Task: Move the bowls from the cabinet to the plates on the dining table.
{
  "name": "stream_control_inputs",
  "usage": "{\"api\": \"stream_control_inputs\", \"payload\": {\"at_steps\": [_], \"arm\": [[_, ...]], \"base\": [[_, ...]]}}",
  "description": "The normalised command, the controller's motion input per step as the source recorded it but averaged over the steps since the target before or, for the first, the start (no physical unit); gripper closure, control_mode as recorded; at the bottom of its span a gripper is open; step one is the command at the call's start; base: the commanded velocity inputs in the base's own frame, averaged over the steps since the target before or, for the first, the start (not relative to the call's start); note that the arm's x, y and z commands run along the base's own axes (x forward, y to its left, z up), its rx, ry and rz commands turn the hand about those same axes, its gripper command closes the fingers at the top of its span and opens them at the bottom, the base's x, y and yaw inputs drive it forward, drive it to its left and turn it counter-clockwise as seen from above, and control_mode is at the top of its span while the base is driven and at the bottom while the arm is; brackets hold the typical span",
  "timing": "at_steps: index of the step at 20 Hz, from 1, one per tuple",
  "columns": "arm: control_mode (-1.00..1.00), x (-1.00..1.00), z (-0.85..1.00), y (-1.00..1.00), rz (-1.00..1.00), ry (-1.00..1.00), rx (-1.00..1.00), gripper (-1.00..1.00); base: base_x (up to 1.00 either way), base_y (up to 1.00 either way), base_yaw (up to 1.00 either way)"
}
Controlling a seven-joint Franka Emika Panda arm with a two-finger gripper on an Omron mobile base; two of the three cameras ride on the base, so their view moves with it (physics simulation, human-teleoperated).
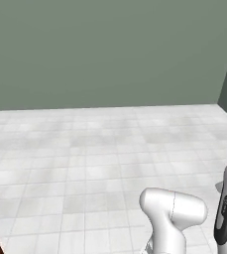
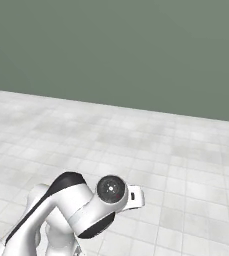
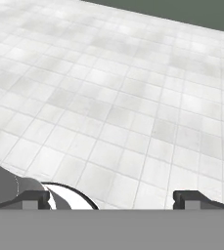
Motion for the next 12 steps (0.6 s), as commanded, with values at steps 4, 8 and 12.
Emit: {"api": "stream_control_inputs", "payload": {"at_steps": [4,8,12], "arm": [[1.00,0.00,0.00,0.00,0.00,0.00,0.00,-1.00],[1.00,0.00,0.00,0.00,0.00,0.00,0.00,-1.00],[1.00,0.00,0.00,0.00,0.00,0.00,0.00,-1.00]], "base": [[0.90,0.17,-0.02],[0.89,0.18,-0.02],[0.85,0.16,-0.02]]}}
